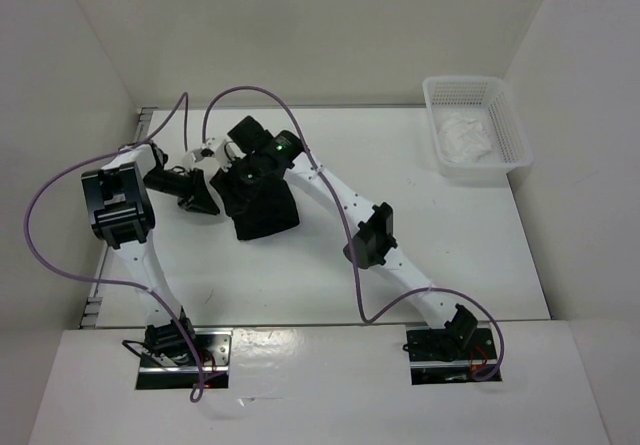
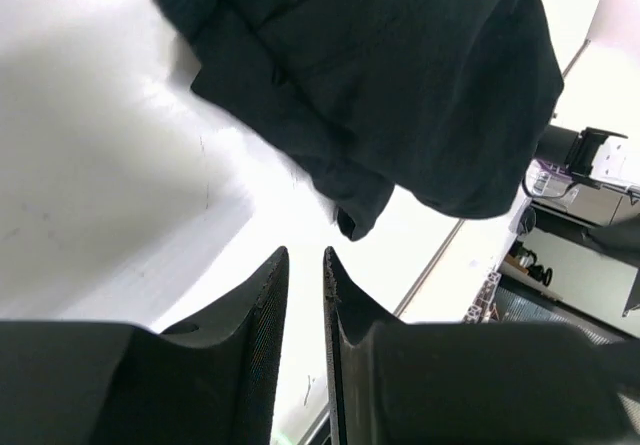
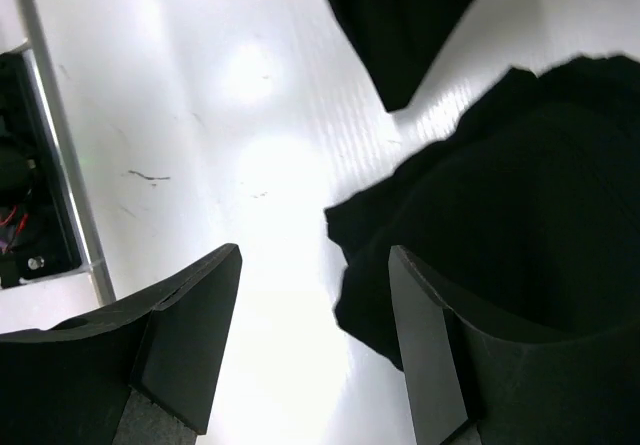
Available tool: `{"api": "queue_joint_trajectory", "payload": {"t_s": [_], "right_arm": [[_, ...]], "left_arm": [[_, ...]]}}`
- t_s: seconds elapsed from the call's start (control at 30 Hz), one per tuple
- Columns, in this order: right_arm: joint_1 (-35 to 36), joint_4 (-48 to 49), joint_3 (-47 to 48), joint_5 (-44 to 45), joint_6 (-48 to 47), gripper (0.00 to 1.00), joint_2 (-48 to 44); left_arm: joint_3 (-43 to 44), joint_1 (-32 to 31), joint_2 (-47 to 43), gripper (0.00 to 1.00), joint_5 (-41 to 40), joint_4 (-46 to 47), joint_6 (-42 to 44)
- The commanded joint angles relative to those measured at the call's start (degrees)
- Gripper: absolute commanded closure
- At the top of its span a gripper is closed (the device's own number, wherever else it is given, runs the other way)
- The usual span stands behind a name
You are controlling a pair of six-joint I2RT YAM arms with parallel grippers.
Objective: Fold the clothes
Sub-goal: Fold the tank top
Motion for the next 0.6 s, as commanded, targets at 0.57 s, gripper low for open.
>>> {"api": "queue_joint_trajectory", "payload": {"t_s": [0.57], "right_arm": [[-18.9,-4.2,-19.2,2.6,-7.0,0.37,-19.8]], "left_arm": [[15.0,-9.4,-3.0,0.73,8.1,-11.8,3.7]]}}
